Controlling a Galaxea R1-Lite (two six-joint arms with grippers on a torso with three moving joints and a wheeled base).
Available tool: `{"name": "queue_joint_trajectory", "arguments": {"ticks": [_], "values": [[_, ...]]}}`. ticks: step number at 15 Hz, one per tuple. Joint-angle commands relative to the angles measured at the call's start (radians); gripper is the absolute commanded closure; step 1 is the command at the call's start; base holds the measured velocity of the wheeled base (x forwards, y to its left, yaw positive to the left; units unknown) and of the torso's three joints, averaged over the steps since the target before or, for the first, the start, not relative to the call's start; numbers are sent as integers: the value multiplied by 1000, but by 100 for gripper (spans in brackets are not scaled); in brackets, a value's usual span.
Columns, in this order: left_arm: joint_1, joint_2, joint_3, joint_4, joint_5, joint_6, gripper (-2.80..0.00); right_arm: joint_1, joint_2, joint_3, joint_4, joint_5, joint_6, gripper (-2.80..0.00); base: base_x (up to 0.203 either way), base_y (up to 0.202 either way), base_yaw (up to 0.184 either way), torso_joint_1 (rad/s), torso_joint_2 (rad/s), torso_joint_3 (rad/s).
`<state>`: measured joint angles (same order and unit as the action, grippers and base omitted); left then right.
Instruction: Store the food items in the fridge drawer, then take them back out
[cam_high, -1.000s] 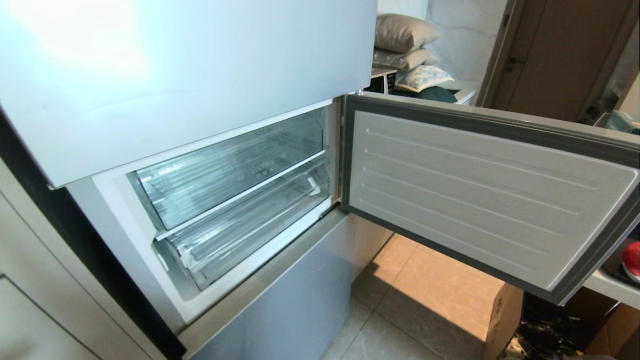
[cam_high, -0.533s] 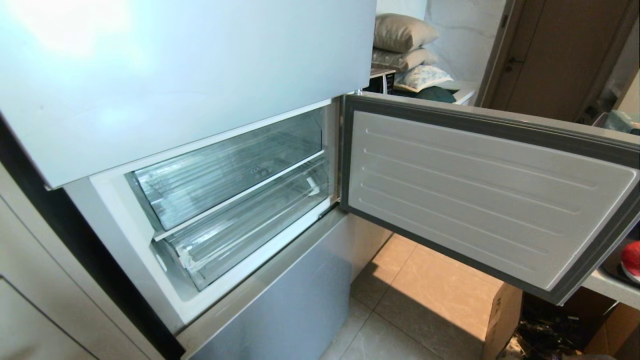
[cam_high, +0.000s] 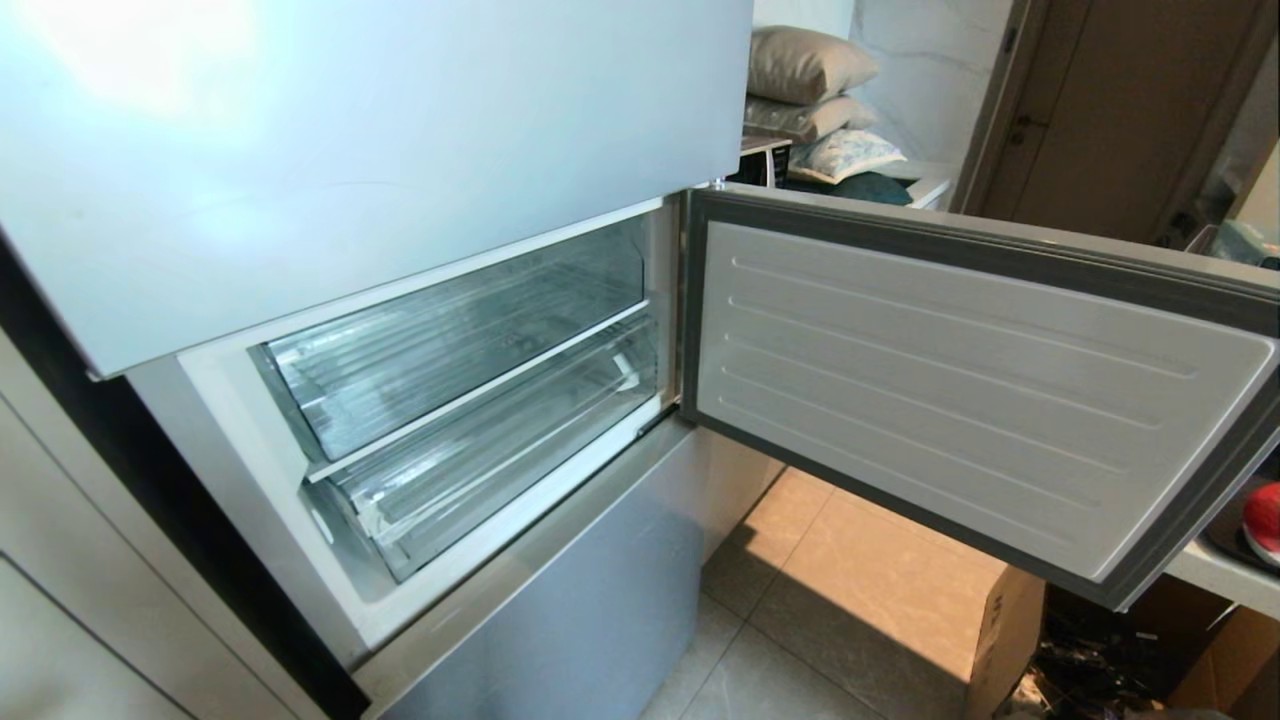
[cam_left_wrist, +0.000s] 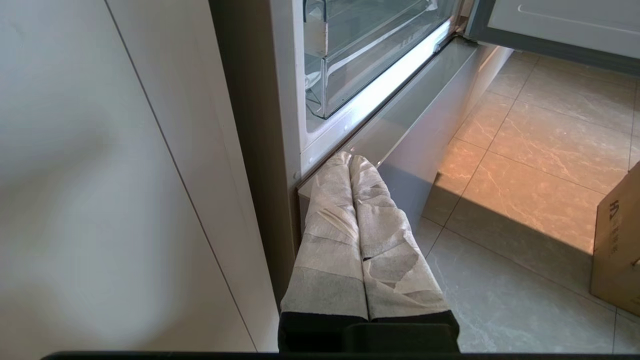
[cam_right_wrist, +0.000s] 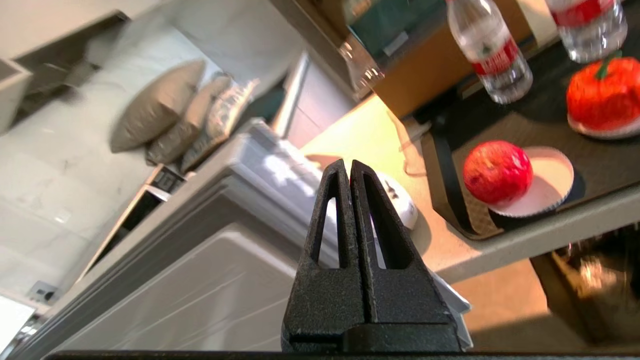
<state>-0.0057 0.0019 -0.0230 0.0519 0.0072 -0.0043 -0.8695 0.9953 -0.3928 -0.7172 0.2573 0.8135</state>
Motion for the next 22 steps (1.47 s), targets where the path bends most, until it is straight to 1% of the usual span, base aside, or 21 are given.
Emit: {"name": "queue_joint_trajectory", "arguments": {"ticks": [1,3,5,9,10,14,16,18,19,22], "values": [[0,0,0,0,1,0,0,-24,218,-25,-36,19,13,0,0,0,0,0,0,0],[0,0,0,0,0,0,0,-30,324,-60,-100,40,44,0,0,0,0,0,0,0],[0,0,0,0,0,0,0,-33,382,-98,-146,60,59,0,0,0,0,0,0,0],[0,0,0,0,0,0,0,-41,477,-194,-154,71,67,0,0,0,0,0,0,0],[0,0,0,0,0,0,0,-40,509,-233,-154,94,80,0,0,0,0,0,0,0],[0,0,0,0,0,0,0,-37,608,-356,-153,306,182,0,0,0,0,0,0,0],[0,0,0,0,0,0,0,-35,657,-421,-153,338,215,0,0,0,0,0,0,0],[0,0,0,0,0,0,0,-31,720,-502,-152,357,222,0,0,0,0,0,0,0],[0,0,0,0,0,0,0,-27,747,-533,-150,381,226,0,0,0,0,0,0,0],[0,0,0,0,0,0,0,-19,802,-575,-148,560,273,0,0,0,0,0,0,0]]}}
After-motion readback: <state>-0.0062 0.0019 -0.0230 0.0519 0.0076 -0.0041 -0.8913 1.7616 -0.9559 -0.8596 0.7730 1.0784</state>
